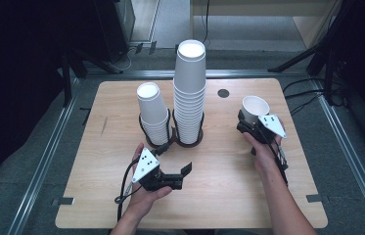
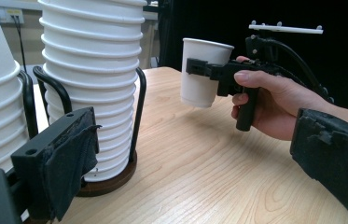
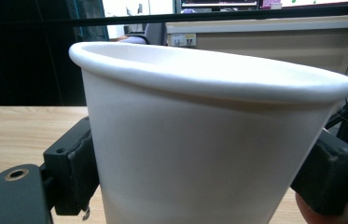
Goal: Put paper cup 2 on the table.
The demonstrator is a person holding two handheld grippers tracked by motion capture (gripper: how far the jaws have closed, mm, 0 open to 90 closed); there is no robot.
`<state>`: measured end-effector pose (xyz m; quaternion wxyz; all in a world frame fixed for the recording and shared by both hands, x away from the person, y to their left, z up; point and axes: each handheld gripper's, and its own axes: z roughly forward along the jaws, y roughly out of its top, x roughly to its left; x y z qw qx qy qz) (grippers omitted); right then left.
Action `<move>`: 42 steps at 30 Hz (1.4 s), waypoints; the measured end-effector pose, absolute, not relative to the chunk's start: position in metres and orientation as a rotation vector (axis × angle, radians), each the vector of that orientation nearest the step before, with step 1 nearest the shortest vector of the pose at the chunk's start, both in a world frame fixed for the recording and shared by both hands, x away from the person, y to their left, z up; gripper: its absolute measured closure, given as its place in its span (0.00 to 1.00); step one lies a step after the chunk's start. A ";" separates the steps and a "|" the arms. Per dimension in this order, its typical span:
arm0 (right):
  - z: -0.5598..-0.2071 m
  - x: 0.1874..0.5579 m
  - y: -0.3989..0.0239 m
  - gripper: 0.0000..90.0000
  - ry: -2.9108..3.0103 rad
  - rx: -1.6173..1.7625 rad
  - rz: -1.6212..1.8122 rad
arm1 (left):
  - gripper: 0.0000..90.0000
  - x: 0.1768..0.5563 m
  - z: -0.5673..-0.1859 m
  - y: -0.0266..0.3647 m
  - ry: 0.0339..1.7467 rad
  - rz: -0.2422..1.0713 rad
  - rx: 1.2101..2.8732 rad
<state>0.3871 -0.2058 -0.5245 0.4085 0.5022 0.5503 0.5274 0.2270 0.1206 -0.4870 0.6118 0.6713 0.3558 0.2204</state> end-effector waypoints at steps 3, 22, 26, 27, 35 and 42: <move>-0.523 0.388 -0.207 0.16 1.394 1.249 1.322 | 0.01 0.228 -0.488 0.121 0.821 0.508 1.556; -0.534 0.397 -0.205 0.15 1.429 1.318 1.289 | 0.01 0.229 -0.491 0.125 0.845 0.515 1.557; -0.536 0.397 -0.205 0.15 1.427 1.329 1.291 | 0.01 0.229 -0.491 0.126 0.848 0.517 1.552; -0.537 0.397 -0.205 0.15 1.429 1.340 1.288 | 0.01 0.229 -0.491 0.126 0.848 0.517 1.552; -0.540 0.396 -0.203 0.15 1.445 1.347 1.276 | 0.01 0.229 -0.492 0.127 0.850 0.516 1.554; -0.541 0.394 -0.202 0.14 1.467 1.334 1.281 | 0.01 0.229 -0.491 0.128 0.850 0.516 1.549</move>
